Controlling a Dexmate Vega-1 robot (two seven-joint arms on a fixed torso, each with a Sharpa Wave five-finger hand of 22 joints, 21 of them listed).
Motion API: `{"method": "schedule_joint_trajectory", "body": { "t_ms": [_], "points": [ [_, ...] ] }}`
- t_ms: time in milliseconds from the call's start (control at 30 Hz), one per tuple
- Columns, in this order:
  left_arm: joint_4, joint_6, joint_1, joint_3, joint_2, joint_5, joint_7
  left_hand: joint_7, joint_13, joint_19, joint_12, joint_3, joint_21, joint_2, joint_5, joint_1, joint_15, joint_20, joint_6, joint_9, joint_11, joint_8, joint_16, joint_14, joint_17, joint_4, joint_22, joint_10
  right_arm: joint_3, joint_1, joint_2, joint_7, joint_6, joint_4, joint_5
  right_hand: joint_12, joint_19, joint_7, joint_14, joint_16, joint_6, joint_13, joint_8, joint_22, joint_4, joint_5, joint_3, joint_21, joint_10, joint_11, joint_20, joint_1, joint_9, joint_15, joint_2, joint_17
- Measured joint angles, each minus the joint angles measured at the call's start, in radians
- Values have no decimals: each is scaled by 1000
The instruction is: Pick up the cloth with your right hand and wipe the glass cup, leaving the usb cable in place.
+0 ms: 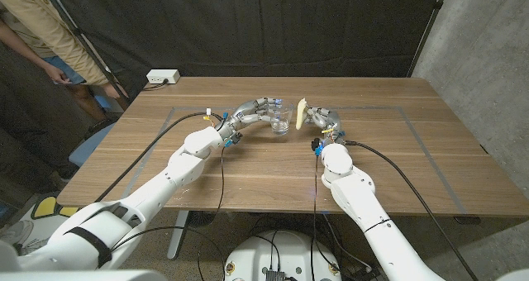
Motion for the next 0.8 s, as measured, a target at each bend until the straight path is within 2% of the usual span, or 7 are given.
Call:
{"method": "schedule_joint_trajectory", "body": {
  "t_ms": [200,300,333,533,800],
  "points": [
    [0,-7,0,-6,-7,-10,2,0,0,0,0,0,0,0,0,0,0,0,0,-1,0,0,-2,0,0,0,0,0,2,-20,29,-35,-55,-20,-18,0,0,0,0,0,0,5,-1,0,0,5,0,8,0,0,0,1,0,0,1,5],
    [0,-15,0,-6,-7,-16,2,0,0,0,0,0,2,0,3,0,0,1,0,-1,0,1,-2,0,0,0,0,0,5,-29,45,-35,-55,-28,-18,0,0,0,0,0,0,5,-1,0,0,5,0,15,0,0,0,1,0,0,1,9],
    [10,-16,-6,-9,-16,-16,2,0,0,-4,0,0,6,0,3,0,0,4,0,-2,0,1,-2,0,0,0,0,0,7,-32,51,-53,-107,-30,-26,0,-2,0,0,0,0,5,-1,0,0,5,0,15,0,0,2,1,0,0,1,9],
    [19,-24,-12,-12,-25,-24,2,0,0,-5,0,0,7,0,4,0,0,5,0,-6,2,2,-4,0,5,0,0,2,19,-47,83,-60,-163,-37,-29,-4,-7,0,0,0,0,9,-2,0,2,5,-2,27,3,3,0,2,1,0,2,14],
    [27,-27,-18,-12,-31,-25,-2,0,0,-5,0,4,14,0,4,0,0,5,0,-6,2,2,-7,0,5,-4,0,2,41,-56,108,-45,-187,-45,-29,-4,-11,0,0,-7,0,9,-6,0,-1,5,-10,36,3,3,3,6,1,0,6,18]
  ]
}}
